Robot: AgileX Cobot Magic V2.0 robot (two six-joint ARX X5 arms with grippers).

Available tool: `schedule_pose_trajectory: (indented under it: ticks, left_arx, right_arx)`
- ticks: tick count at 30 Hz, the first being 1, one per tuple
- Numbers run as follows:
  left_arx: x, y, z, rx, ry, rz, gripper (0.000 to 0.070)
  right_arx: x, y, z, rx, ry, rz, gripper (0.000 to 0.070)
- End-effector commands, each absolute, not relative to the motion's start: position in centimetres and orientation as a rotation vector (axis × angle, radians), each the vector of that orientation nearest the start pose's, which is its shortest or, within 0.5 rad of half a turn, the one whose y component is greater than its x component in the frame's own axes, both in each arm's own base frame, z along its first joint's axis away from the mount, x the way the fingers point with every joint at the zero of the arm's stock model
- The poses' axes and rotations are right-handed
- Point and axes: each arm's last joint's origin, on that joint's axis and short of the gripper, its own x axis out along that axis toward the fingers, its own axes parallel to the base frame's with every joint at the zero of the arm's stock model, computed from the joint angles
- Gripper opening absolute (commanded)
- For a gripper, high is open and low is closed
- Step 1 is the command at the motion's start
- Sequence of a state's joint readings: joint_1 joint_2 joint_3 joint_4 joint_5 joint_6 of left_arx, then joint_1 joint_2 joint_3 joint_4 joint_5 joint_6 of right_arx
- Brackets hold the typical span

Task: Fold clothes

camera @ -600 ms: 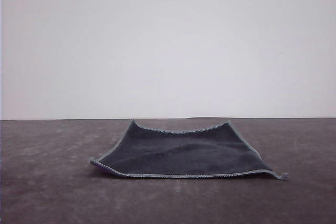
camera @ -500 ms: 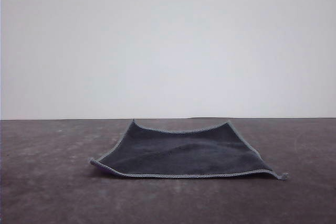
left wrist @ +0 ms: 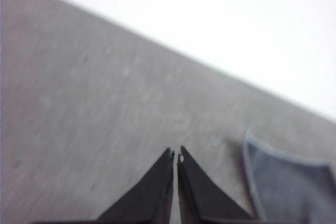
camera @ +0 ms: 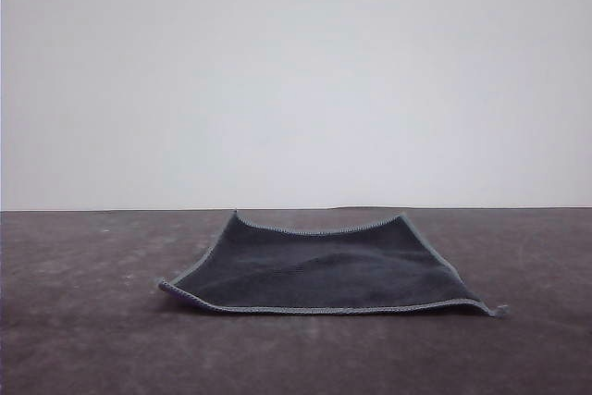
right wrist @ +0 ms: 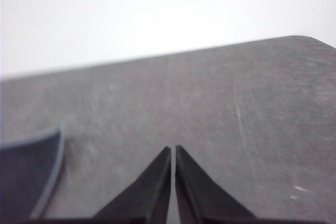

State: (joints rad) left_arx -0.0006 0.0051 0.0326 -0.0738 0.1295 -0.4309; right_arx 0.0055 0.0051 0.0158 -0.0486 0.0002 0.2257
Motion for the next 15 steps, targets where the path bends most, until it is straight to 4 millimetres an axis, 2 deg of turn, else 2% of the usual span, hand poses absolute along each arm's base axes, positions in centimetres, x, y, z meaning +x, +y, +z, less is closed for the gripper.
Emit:
schedule_pose_trajectory:
  ticks: [1, 5, 9, 15]
  left_arx:
    - [9.6, -0.4, 16.9, -0.455, 0.041, -0.122, 0.0000]
    - [9.3, -0.2, 18.5, -0.415, -0.017, -0.088, 0.0003]
    - [8.5, 0.0, 20.7, -0.408, -0.030, -0.020, 0.0003]
    - [6.6, 0.1, 24.6, -0.397, 0.068, 0.047, 0.0003]
  right_arx:
    - [9.7, 0.0, 16.6, 0.327, 0.013, 0.003, 0.0010]
    - [9.4, 0.0, 18.1, 0.329, -0.031, 0.011, 0.0008]
    - [8.6, 0.0, 20.7, 0.329, -0.078, 0.019, 0.0006]
    - [6.5, 0.0, 24.8, 0.325, 0.080, -0.018, 0.0006]
